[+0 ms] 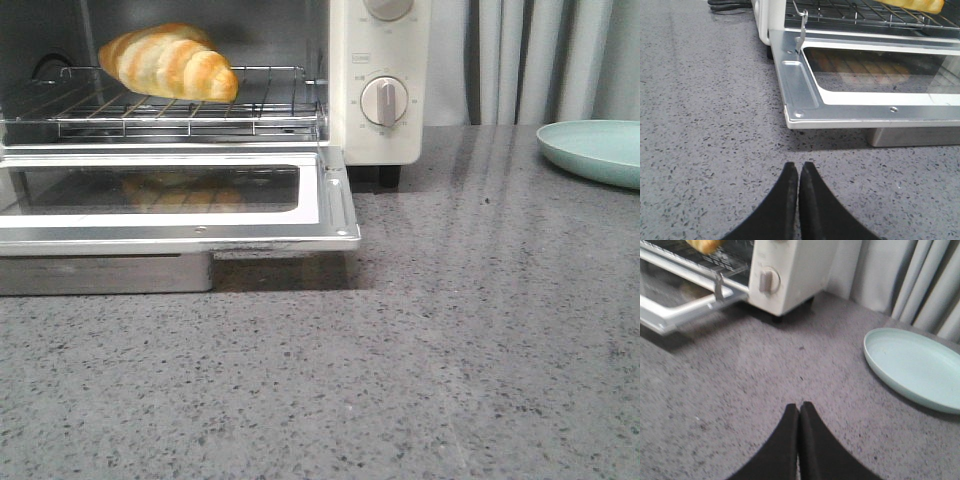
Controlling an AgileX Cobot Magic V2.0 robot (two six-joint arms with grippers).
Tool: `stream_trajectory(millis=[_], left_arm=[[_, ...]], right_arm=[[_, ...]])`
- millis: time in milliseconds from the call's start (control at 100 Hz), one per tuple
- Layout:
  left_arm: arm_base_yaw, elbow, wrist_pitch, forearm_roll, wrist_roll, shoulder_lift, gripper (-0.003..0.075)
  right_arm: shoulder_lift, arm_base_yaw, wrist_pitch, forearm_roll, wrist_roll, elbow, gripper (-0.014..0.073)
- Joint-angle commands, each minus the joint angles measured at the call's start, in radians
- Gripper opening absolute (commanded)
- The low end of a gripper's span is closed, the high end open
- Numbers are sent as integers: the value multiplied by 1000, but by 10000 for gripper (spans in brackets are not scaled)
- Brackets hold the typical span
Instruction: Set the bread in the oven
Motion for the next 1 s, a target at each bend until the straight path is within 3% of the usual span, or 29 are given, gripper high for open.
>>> stream_trajectory(millis=[0,80,250,320,400,990], left_arm=[[3,22,-42,-17,-10,-31,-21],[3,22,-42,-17,-10,-31,-21],[3,22,-42,-17,-10,-31,-21],[3,22,-42,-17,-10,-31,-21],[3,22,-42,-17,-10,-31,-21],[3,22,-42,-17,-10,-31,-21]], right_arm=[[-14,-27,-99,-28,-4,11,-69],[-14,-58,-158,32,-4,69,-69],[-14,-198,-424,212,-4,274,-69],[-14,-247,-296,229,-4,257,-69],[-14,-295,-253,229,-4,264,-69],[-14,-332,-265,230,-4,264,-69]])
